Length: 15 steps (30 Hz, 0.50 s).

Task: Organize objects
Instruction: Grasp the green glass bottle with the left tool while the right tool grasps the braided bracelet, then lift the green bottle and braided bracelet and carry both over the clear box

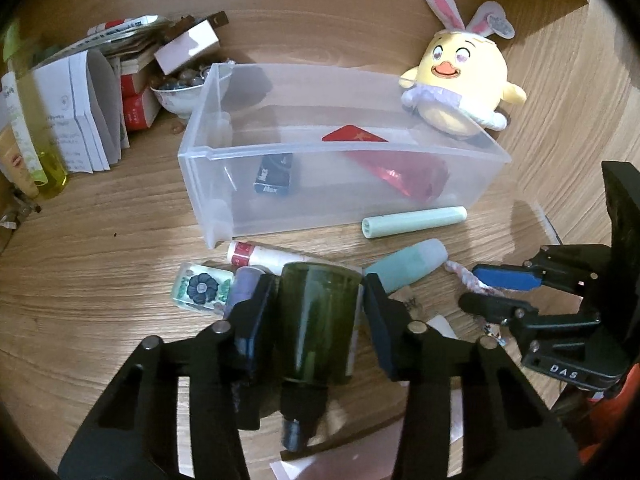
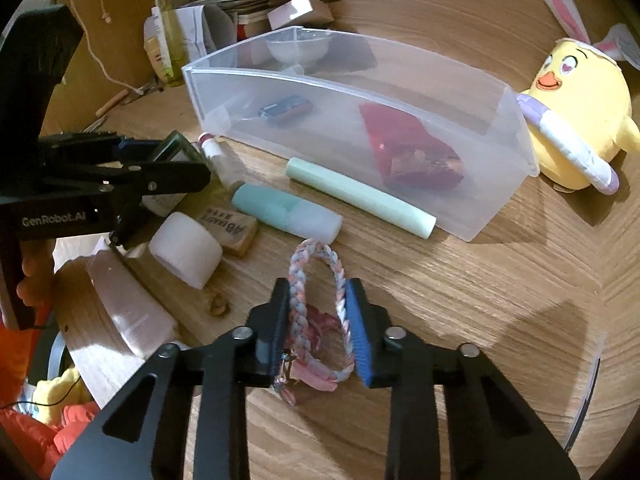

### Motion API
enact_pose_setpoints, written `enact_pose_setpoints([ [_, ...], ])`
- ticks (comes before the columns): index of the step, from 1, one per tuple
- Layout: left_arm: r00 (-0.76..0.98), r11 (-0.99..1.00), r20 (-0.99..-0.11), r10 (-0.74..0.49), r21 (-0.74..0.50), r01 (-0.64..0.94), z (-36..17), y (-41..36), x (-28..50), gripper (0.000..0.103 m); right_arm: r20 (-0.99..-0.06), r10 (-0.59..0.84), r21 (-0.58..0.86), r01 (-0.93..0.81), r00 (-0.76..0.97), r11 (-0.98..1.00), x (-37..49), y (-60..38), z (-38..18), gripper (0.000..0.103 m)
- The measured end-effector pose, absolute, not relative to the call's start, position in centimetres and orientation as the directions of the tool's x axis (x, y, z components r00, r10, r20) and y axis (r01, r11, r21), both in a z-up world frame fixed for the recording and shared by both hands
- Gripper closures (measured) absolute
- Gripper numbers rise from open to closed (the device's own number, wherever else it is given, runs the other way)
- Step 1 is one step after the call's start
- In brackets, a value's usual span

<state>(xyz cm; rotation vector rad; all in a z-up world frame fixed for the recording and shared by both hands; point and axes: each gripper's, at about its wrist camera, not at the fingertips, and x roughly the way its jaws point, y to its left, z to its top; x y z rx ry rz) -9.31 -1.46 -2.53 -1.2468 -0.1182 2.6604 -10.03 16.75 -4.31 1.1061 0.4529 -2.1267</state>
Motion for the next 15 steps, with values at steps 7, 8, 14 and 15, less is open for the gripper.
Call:
enact_pose_setpoints([
  [7,-0.659,-0.976,-0.720,0.219,-0.167,-0.141,-1.5,-1.8,-8.6,0.061,-0.806,-0.430,0.036,0.690,-0.408,-0.723,-10.8,17.7,-4.2,0.092],
  [8,-0.666,-0.976,-0.713,0.218,-0.167,-0.140,-1.1,-1.9,-8.4,0.061,-0.802,-0.432,0.039,0.686,-0.413,-0.727,-10.9,17.8,-4.1,0.092],
  [14,-0.699,-0.975,-0.680,0.221,-0.172,-0.140,0.4,-2.0,-7.2,0.061,-0.776,-0.457,0.059,0.672,-0.434,-0.739,-11.1,18.8,-3.3,0.094],
  [15,-0.704,-0.975,-0.675,0.221,-0.173,-0.140,0.6,-2.0,-7.1,0.061,-0.772,-0.461,0.062,0.670,-0.437,-0.739,-11.1,19.0,-3.1,0.095],
])
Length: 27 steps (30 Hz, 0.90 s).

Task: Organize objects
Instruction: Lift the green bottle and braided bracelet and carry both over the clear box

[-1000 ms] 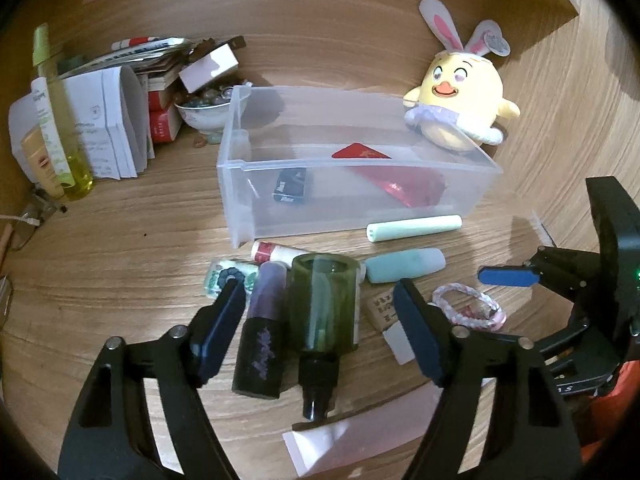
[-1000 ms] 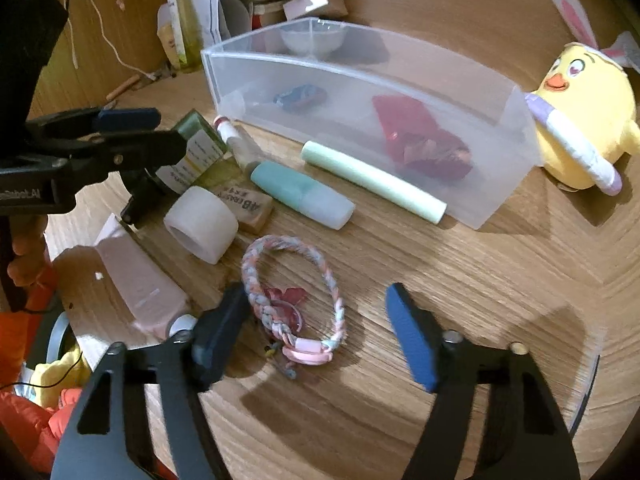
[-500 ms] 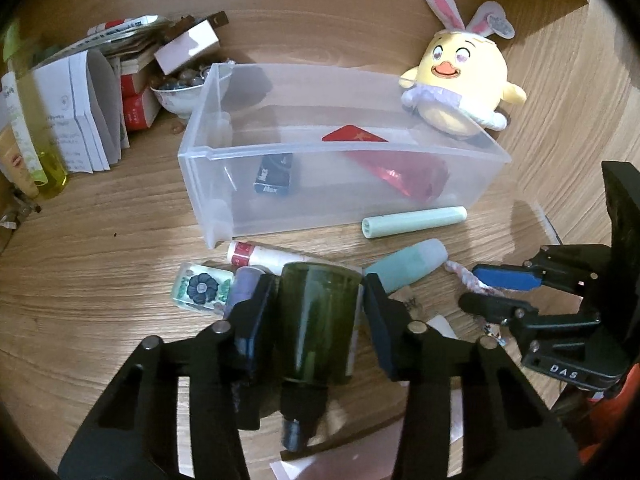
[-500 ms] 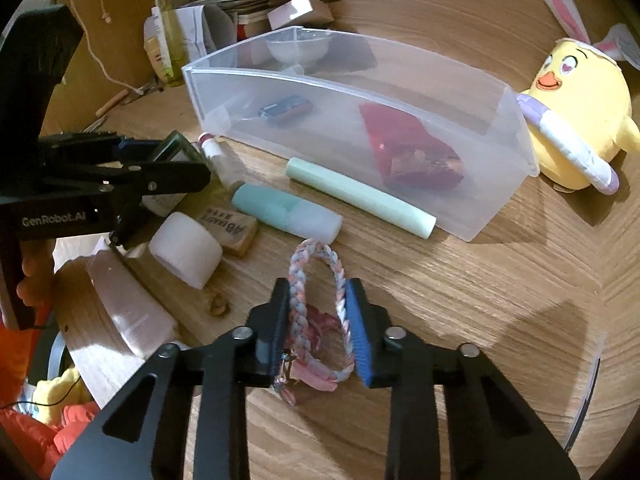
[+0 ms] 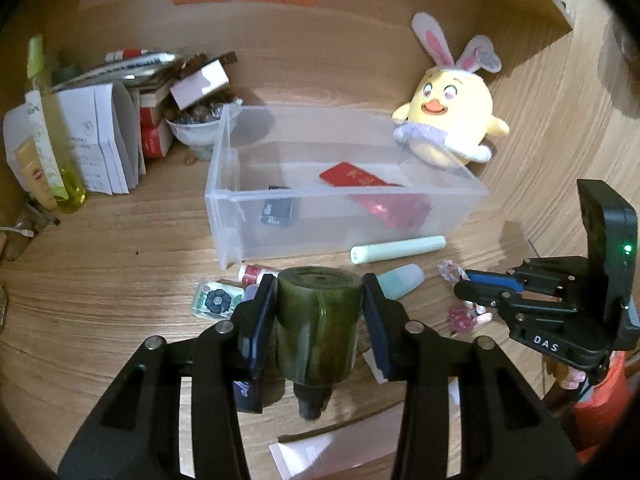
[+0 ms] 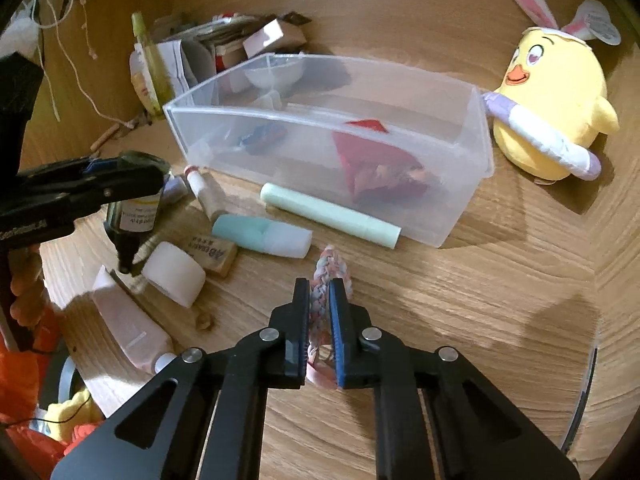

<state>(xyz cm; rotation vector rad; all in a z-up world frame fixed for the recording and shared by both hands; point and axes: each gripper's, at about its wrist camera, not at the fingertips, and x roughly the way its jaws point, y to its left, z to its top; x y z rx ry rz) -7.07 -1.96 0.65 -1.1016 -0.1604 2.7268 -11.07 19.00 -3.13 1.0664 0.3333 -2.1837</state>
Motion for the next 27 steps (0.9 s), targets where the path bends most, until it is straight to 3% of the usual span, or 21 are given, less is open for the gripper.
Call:
enact_pose_setpoints([
  [15,-0.778,-0.973,-0.588,0.221,-0.181,-0.140,4.1,-2.2,-5.5,0.062,-0.710,-0.498,0.077,0.648,-0.498,-0.758,-11.2,21.0,-0.3,0.095],
  [19,-0.783,-0.971,-0.579,0.227,-0.198,-0.134,4.4,-2.5,-5.5,0.062,-0.750,-0.490,0.100,0.657,-0.443,-0.747,-11.5,21.0,-0.8,0.093],
  [24,-0.786,-0.969,-0.573,0.234,-0.206,-0.138,4.6,-2.5,-5.4,0.062,-0.774,-0.469,0.106,0.643,-0.426,-0.759,-11.6,21.5,-2.3,0.056],
  [27,-0.789,-0.967,-0.566,0.241,-0.210,-0.145,4.8,-2.3,-5.5,0.062,-0.788,-0.452,0.096,0.641,-0.418,-0.761,-11.6,21.2,-3.1,0.056],
])
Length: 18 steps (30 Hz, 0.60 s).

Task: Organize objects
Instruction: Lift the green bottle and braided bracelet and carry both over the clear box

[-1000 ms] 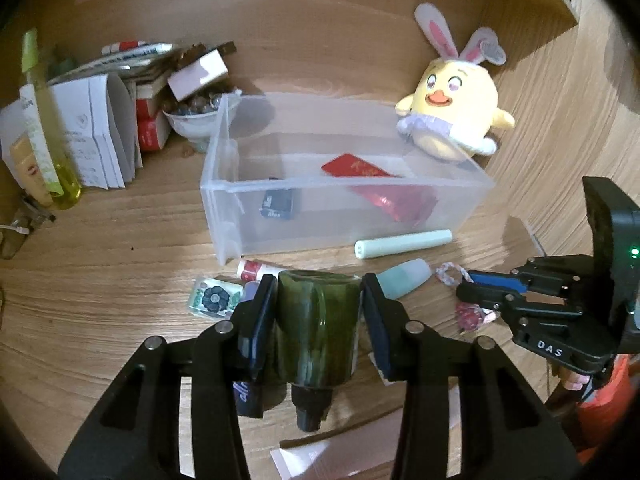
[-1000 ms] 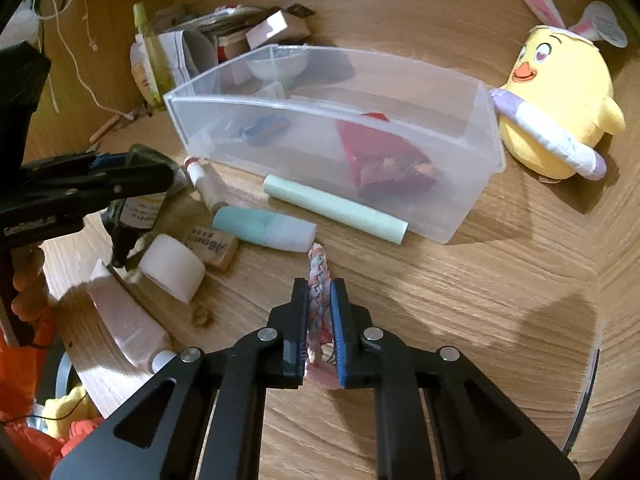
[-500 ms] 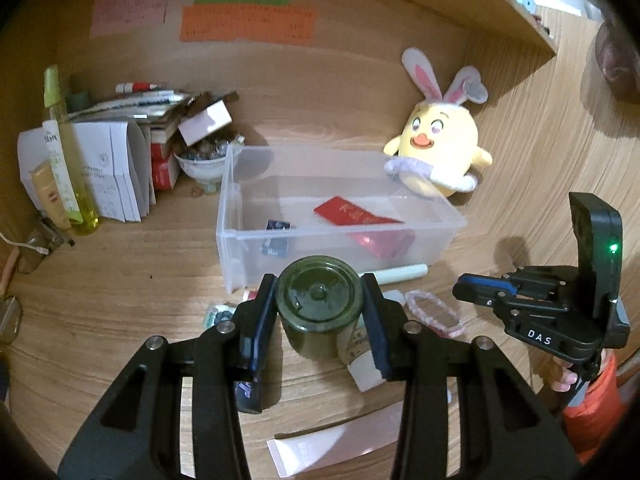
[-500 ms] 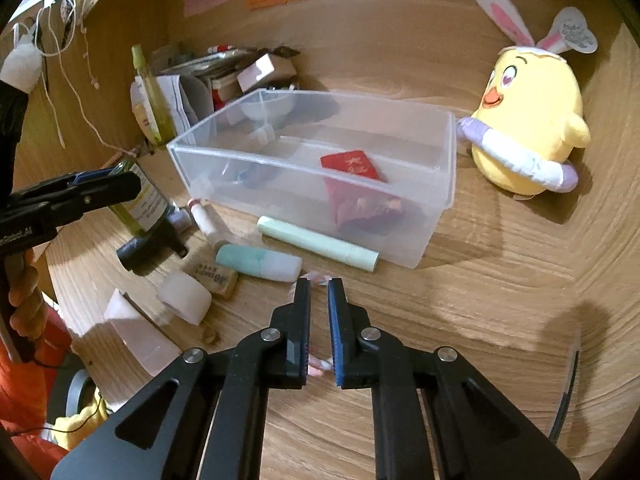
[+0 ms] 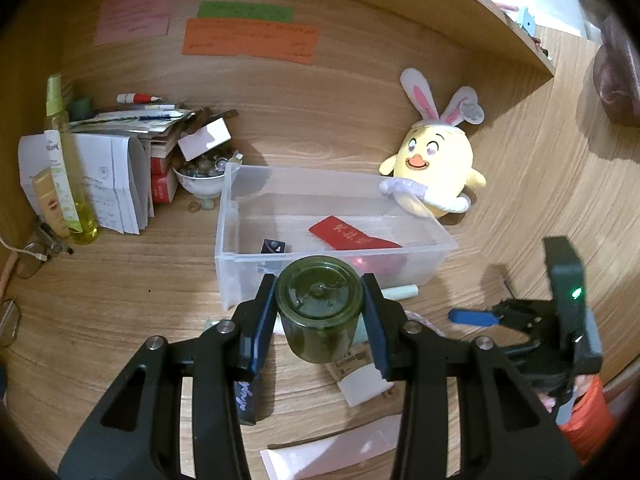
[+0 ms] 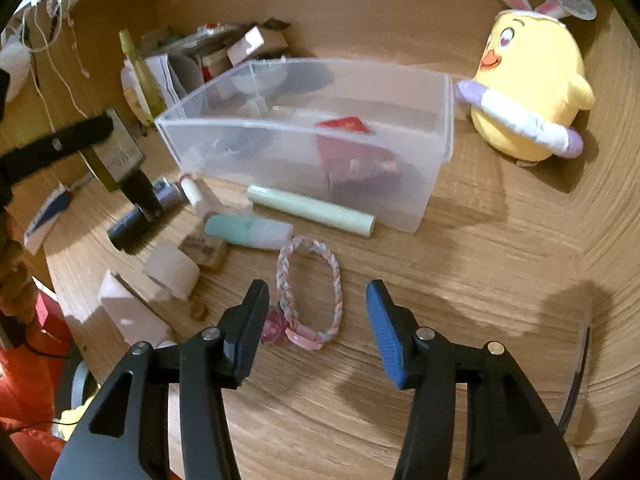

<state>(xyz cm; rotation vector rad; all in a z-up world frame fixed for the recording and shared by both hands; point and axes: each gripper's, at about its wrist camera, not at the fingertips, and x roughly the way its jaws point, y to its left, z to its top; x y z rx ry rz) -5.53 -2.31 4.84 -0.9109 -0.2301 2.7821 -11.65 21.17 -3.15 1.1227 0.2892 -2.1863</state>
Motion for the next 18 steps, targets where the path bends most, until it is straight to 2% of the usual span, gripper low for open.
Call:
enact_pose_setpoints([
  [10,-0.817,-0.964,-0.519,0.252,-0.208,-0.165,6.8,-1.6,-6.3,0.062,-0.813,-0.370,0.002,0.632,-0.451,-0.775,-12.4,18.4,-4.8,0.057],
  [13,-0.823,-0.966,-0.513,0.246,-0.196,-0.167,7.2,-1.3,-6.6,0.062,-0.808,-0.374,-0.011,0.646,-0.456,-0.763,-12.6,17.8,-5.0,0.076],
  [14,-0.824,-0.967,-0.512,0.245,-0.194,-0.167,7.3,-1.3,-6.7,0.062,-0.809,-0.375,-0.010,0.648,-0.453,-0.762,-12.8,17.6,-4.9,0.090],
  [18,-0.829,-0.967,-0.502,0.245,-0.191,-0.170,7.7,-1.2,-6.9,0.062,-0.803,-0.375,-0.004,0.634,-0.463,-0.774,-13.2,17.9,-5.0,0.097],
])
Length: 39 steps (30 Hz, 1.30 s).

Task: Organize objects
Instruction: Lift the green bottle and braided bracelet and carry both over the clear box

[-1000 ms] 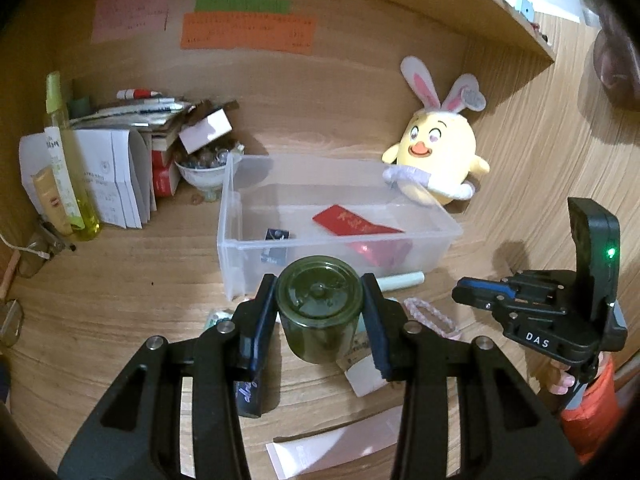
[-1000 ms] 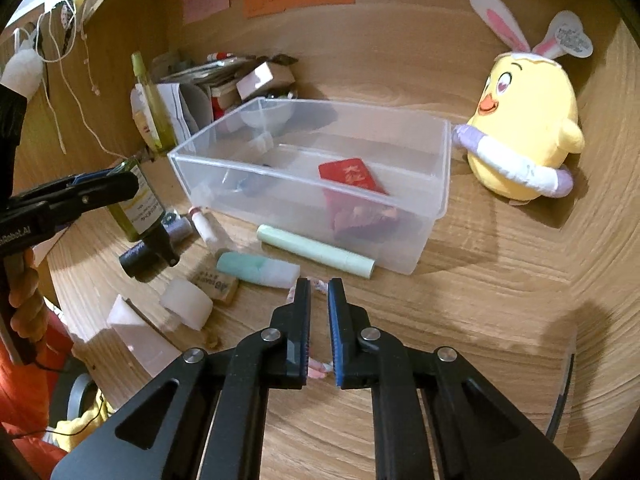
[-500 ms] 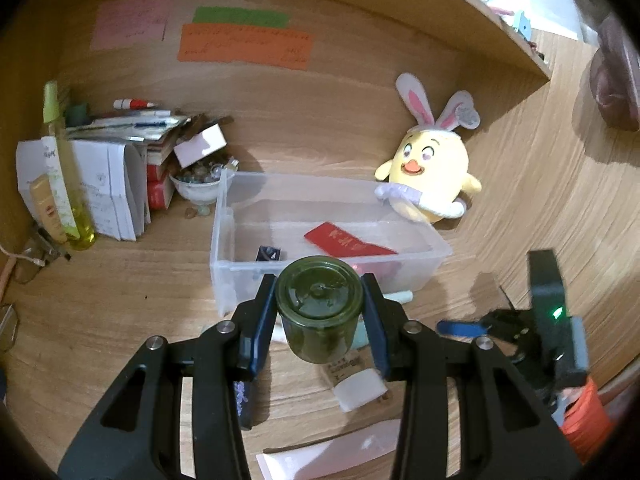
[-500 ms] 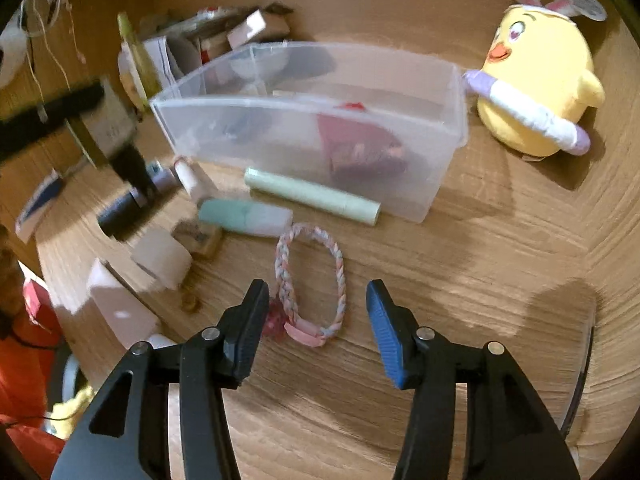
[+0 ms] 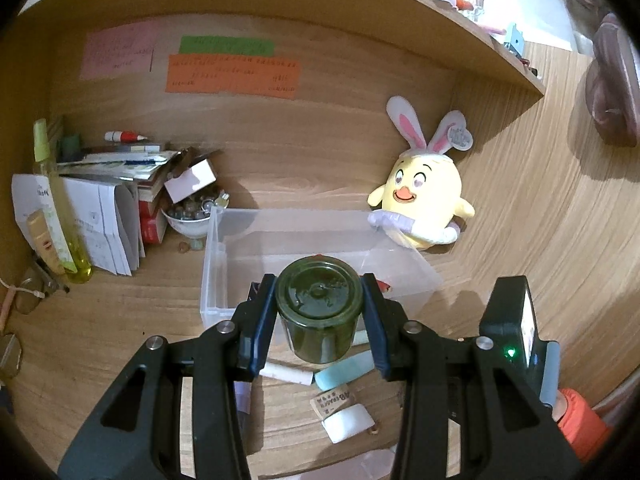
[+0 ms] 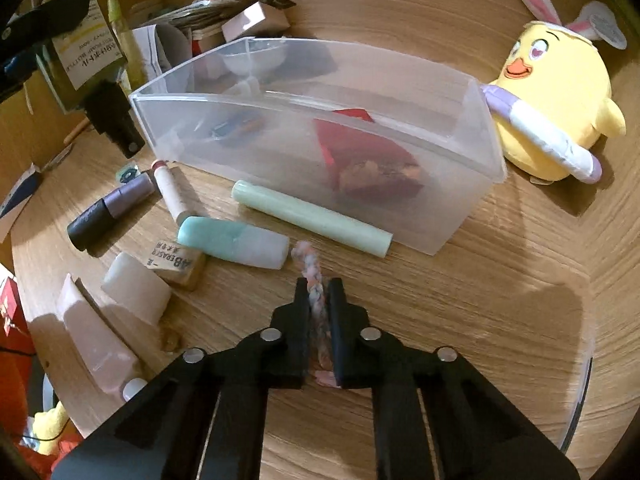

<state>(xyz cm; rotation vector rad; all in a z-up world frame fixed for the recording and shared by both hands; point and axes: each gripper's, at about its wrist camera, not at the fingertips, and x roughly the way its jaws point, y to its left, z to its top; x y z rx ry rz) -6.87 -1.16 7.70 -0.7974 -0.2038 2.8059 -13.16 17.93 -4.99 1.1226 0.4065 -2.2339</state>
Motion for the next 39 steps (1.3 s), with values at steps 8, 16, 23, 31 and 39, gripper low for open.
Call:
enact_pose_setpoints([
  [8,-0.846,-0.968,-0.481,0.231,-0.198,-0.152,8.9,-1.7,-7.3,0.062,-0.739,-0.419,0.006,0.617,-0.527,-0.787,-11.9,19.9,-2.2,0.098],
  [16,-0.870,-0.977,-0.457,0.184,-0.184,-0.109,10.1,-2.3,-8.3,0.062,-0.629,-0.493,0.035,0.612,-0.600,-0.790,-11.6,21.0,2.8,0.098],
  [23,-0.880,-0.983,-0.455,0.138,-0.173,-0.064,10.0,-3.1,-10.2,0.062,-0.572,-0.526,0.069,0.602,-0.630,-0.796,-13.6,20.0,5.2,0.098],
  [31,-0.866,-0.986,-0.487,0.117,-0.162,-0.042,8.5,-2.9,-12.8,0.062,-0.563,-0.500,0.031,0.588,-0.657,-0.808,-16.4,18.2,6.4,0.097],
  [39,-0.824,-0.981,-0.544,0.160,-0.181,-0.071,6.3,-2.1,-15.1,0.062,-0.607,-0.441,-0.006,0.559,-0.661,-0.829,-19.8,16.6,4.7,0.098],
])
